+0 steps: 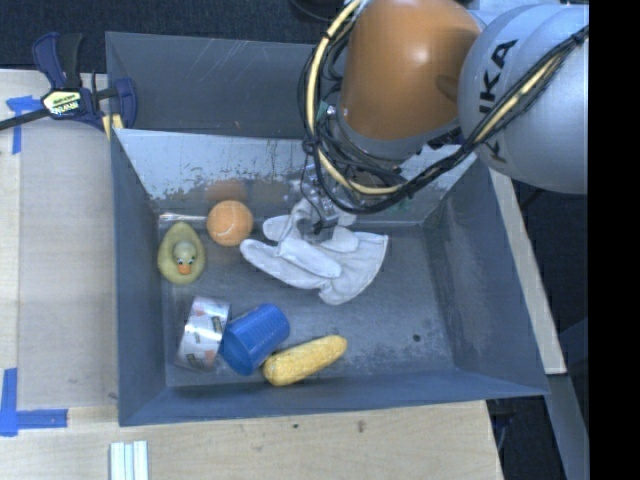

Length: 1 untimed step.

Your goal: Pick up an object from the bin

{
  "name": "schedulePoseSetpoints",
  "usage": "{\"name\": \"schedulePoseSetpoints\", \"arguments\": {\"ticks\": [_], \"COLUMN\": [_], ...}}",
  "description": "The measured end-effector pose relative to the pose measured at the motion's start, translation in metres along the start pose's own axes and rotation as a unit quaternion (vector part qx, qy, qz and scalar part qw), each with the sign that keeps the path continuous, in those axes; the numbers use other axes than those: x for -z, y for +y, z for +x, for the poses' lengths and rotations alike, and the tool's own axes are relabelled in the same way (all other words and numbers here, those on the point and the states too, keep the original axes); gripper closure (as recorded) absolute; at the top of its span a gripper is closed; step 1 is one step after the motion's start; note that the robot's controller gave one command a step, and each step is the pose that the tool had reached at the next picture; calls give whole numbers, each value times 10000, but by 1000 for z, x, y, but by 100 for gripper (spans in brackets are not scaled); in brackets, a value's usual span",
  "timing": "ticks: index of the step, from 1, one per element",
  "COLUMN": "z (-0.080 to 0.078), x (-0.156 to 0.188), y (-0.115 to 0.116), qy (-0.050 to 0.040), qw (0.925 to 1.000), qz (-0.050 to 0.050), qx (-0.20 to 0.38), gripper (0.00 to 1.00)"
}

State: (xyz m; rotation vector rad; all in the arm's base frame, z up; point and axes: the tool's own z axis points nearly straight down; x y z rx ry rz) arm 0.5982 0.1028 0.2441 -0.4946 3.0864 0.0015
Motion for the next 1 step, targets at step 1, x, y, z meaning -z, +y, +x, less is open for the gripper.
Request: {"name": "schedulePoseSetpoints", "arguments": {"ticks": [1], "z": [1], "x": [63], "y": [4], "qy": [-28], "qw": [9999], "qz": [3], "qx": [-120], "gripper": [100]}}
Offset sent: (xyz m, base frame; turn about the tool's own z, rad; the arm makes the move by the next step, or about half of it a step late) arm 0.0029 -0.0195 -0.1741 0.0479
